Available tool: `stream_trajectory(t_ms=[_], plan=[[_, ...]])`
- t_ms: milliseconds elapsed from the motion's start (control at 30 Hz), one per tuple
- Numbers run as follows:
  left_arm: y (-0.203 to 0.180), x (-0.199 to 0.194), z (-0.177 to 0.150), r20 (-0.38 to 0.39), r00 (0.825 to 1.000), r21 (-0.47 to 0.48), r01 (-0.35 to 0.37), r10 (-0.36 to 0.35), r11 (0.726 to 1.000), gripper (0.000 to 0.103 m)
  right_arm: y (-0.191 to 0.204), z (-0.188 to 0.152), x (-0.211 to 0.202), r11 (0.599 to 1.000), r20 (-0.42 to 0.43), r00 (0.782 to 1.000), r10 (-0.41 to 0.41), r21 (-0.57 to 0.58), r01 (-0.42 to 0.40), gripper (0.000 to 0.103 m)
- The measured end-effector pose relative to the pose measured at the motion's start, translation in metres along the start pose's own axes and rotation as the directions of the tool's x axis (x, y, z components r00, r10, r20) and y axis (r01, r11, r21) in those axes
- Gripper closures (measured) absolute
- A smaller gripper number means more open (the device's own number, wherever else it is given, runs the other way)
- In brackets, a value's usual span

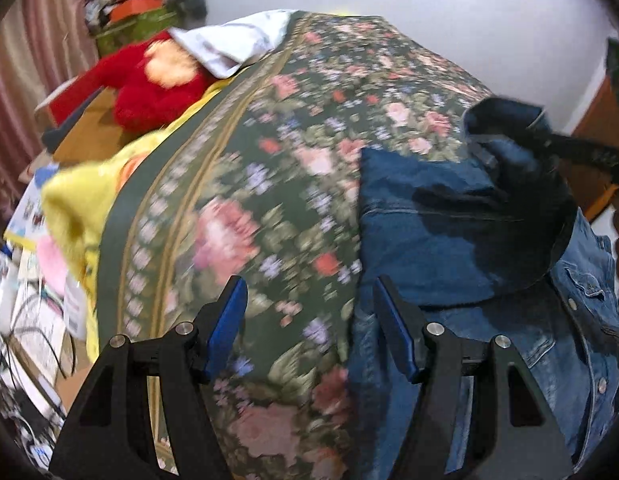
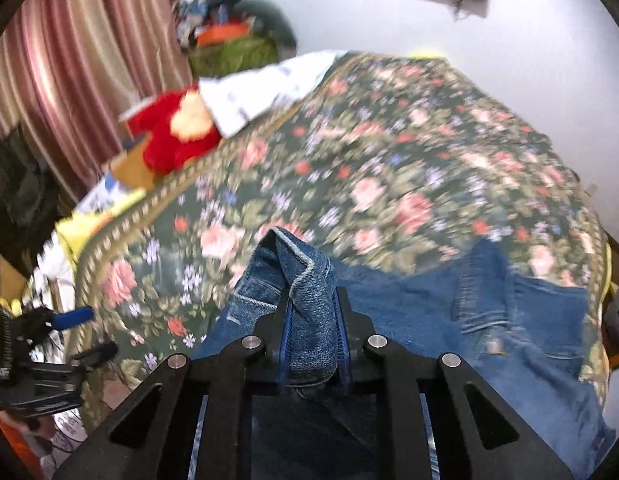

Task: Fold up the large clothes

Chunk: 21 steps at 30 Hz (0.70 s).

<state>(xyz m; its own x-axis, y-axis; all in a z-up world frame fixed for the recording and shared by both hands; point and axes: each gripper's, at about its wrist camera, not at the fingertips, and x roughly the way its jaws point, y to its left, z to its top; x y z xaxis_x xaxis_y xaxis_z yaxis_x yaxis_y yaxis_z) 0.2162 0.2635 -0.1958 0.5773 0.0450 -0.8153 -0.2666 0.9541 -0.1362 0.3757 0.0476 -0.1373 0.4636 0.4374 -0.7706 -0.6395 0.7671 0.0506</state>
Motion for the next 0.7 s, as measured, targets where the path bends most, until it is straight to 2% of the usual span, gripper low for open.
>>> stream_trajectory(t_ms=[167, 233, 367, 467, 567, 700], plan=[[-0.038, 0.003, 0.016, 0.009, 0.999, 0.086, 0.036, -0.037, 0.996, 0.038, -0.051, -0.008, -0.058, 0.994, 0.107, 0.994, -0.019, 0.109, 0.008, 0.09], [-0.056, 0.01, 0.023, -0.005, 0.999, 0.123, 0.054, -0.054, 0.991, 0.038, -0.069, -0.017, -0.073, 0.99, 0.12, 0.992, -0.032, 0.138, 0.016, 0.09], [-0.092, 0.025, 0.031, -0.036, 0.999, 0.181, 0.038, -0.032, 0.983, 0.038, -0.104, -0.047, -0.099, 0.98, 0.136, 0.989, -0.063, 0.195, 0.036, 0.09], [-0.116, 0.031, 0.035, -0.042, 0.998, 0.221, 0.058, -0.05, 0.973, 0.038, -0.13, -0.07, -0.112, 0.968, 0.131, 0.988, -0.077, 0.246, 0.043, 0.09], [-0.139, 0.042, 0.038, -0.072, 0.995, 0.23, 0.088, -0.074, 0.969, 0.038, -0.156, -0.097, -0.12, 0.949, 0.107, 0.987, -0.121, 0.305, 0.083, 0.09], [-0.162, 0.065, 0.033, -0.123, 0.992, 0.272, 0.067, -0.034, 0.96, 0.038, -0.187, -0.132, -0.121, 0.915, 0.053, 0.988, -0.143, 0.387, 0.112, 0.09]])
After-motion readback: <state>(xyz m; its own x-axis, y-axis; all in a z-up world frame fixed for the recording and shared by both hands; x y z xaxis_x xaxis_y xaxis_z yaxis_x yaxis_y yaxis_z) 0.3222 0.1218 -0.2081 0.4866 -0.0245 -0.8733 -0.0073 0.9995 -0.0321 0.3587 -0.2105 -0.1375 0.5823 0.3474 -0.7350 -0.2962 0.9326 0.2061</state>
